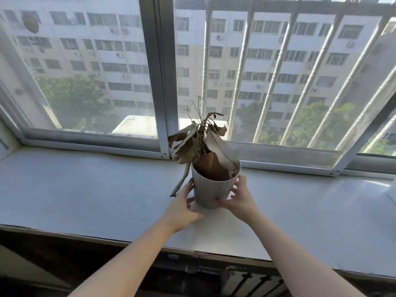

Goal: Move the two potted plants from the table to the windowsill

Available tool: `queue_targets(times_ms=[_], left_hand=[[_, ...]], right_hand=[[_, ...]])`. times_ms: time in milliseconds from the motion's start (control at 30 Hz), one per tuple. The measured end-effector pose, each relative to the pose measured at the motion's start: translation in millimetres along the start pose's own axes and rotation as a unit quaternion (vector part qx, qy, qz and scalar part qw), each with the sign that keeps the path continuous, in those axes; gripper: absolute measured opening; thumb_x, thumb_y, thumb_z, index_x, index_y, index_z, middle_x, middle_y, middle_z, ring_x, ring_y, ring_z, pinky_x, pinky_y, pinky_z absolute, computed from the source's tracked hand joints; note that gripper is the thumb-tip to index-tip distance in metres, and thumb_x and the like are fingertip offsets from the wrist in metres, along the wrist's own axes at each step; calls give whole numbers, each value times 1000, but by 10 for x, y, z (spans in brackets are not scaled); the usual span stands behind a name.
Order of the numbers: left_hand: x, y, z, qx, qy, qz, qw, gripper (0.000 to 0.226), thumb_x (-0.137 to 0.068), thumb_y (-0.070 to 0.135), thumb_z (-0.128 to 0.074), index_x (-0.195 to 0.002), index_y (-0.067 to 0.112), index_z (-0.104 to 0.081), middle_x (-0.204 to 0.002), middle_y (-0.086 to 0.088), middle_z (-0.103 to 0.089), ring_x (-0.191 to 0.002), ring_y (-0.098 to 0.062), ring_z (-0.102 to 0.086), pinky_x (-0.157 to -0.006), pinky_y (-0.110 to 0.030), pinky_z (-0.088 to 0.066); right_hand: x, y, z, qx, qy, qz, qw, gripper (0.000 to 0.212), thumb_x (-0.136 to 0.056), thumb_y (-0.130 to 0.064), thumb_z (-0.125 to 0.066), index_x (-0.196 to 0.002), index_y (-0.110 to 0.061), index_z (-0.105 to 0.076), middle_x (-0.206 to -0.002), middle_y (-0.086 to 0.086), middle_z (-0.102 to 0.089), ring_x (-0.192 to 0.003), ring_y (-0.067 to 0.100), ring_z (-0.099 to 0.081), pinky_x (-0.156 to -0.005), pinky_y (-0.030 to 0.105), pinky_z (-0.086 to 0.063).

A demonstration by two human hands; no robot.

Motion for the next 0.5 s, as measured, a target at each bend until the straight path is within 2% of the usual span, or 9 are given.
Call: queue_targets(times_ms=[167, 300, 367, 433, 500], left_hand=[[-38, 10, -4, 0, 5, 2, 1000, 100, -75, -3, -68, -147, 30, -7, -157, 4, -19, -139, -23, -34, -104, -28, -34], [-33, 2, 20, 5, 9, 4, 1000, 101, -74, -1, -70, -147, 30, -6, -157, 5, -20, -138, -22, -35, -105, -29, -34], [-17, -18, 52, 4, 17, 8, 1000, 100, -74, 2, -71, -147, 29, -7, -156, 3, -21, -138, -22, -36, -106, -30, -34], [21, -15, 119, 10, 35, 14, 999, 95, -74, 3, -71, -146, 25, -14, -155, 0, -25, -135, -23, -39, -105, -31, -36], [50, -30, 194, 16, 59, 14, 998, 82, -75, 5, -71, -142, 20, -26, -151, -2, -33, -130, -23, -45, -102, -31, -40]], right_hand=[[-53, 5, -5, -3, -11, -1, 1000, 89, -60, -7, -83, -129, -15, -27, -117, -7, -49, -116, 21, -52, -72, 25, -47], [-51, 1, -22, 1, -17, -6, 1000, 93, -59, -10, -84, -132, -14, -26, -113, -16, -46, -119, 21, -50, -76, 30, -50], [-34, -12, -19, 2, -16, -8, 1000, 96, -61, -10, -84, -135, -14, -24, -118, -13, -46, -122, 20, -48, -75, 28, -50], [7, -41, -1, 0, -18, -9, 1000, 103, -60, -16, -85, -140, -16, -21, -132, -4, -45, -129, 22, -45, -84, 38, -54], [61, -58, 27, -7, -17, -20, 1000, 109, -61, -21, -85, -145, -18, -16, -149, 5, -35, -137, 26, -37, -100, 49, -48]])
Point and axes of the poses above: each hand's wrist, its own x-axis away from the middle knuckle, its own z-axis out of the back of the hand, y = z × x, the point moved 9 cm from there along -x, towards the middle knuckle
